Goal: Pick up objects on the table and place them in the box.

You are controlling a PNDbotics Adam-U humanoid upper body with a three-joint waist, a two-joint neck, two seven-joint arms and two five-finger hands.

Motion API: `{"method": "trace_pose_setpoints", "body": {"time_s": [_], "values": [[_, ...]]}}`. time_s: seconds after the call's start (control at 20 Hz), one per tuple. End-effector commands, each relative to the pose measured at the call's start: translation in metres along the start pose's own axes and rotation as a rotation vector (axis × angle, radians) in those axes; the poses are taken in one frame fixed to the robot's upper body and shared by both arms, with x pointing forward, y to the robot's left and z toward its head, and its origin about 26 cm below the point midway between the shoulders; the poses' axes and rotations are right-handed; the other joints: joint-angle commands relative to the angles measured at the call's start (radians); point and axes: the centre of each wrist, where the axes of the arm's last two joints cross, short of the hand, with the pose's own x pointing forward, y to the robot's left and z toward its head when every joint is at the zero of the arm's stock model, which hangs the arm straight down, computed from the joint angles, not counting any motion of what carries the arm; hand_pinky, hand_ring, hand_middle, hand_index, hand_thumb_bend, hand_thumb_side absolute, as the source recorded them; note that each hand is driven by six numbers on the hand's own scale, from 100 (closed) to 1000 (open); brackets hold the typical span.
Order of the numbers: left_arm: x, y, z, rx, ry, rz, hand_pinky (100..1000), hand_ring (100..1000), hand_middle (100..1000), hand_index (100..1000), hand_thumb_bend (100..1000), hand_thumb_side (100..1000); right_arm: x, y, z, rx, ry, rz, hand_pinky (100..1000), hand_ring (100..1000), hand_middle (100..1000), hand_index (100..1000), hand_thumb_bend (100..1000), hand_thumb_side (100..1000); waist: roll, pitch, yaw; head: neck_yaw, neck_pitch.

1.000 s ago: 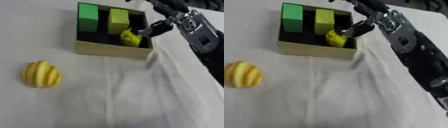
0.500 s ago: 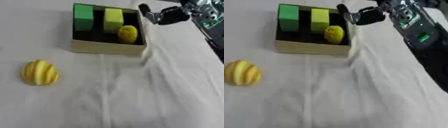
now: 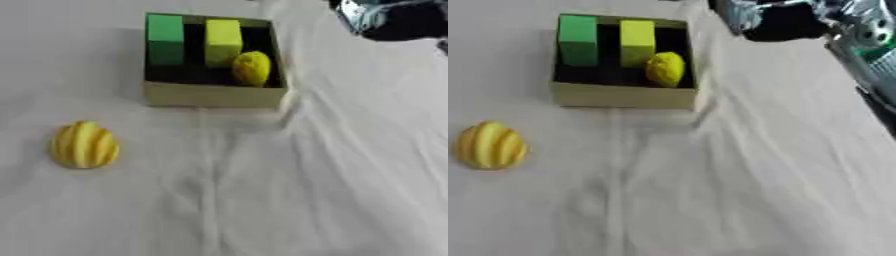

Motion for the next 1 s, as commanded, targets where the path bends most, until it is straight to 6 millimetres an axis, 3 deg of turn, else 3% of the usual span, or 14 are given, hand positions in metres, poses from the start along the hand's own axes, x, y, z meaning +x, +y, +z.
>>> {"method": "trace_pose_setpoints", "body": {"time_s": [0.05,0.25,0.6,0.8,1.0], "values": [[0.006,0.009,-0.004,0.005,-0.024,-0.041,669,765,706,845,100,570,0.005,-0.011,0.003,-0.034,-0.067,-0.021,915,929,766,896,100,174,0.015,-0.034,-0.009,0.028,0.006],[0.005,0.012,-0.001,0.017,-0.014,-0.059,669,765,707,845,100,563,0.002,-0.013,0.016,-0.115,-0.120,-0.095,915,934,777,896,100,223,0.038,-0.038,-0.030,0.062,0.006],[0.005,0.020,0.001,0.026,0.011,-0.118,669,766,708,846,100,537,-0.006,-0.004,0.040,-0.210,-0.185,-0.177,910,928,768,874,100,399,0.069,-0.040,-0.064,0.116,0.008],[0.007,0.029,0.001,-0.016,0.042,-0.213,669,766,709,847,100,507,-0.008,0.003,0.048,-0.283,-0.202,-0.229,908,918,756,867,100,437,0.081,-0.040,-0.079,0.145,0.008],[0.012,0.040,-0.002,-0.127,0.096,-0.380,673,766,709,851,100,419,-0.010,0.007,0.055,-0.324,-0.195,-0.256,909,913,753,864,100,475,0.088,-0.039,-0.093,0.155,0.010]]}}
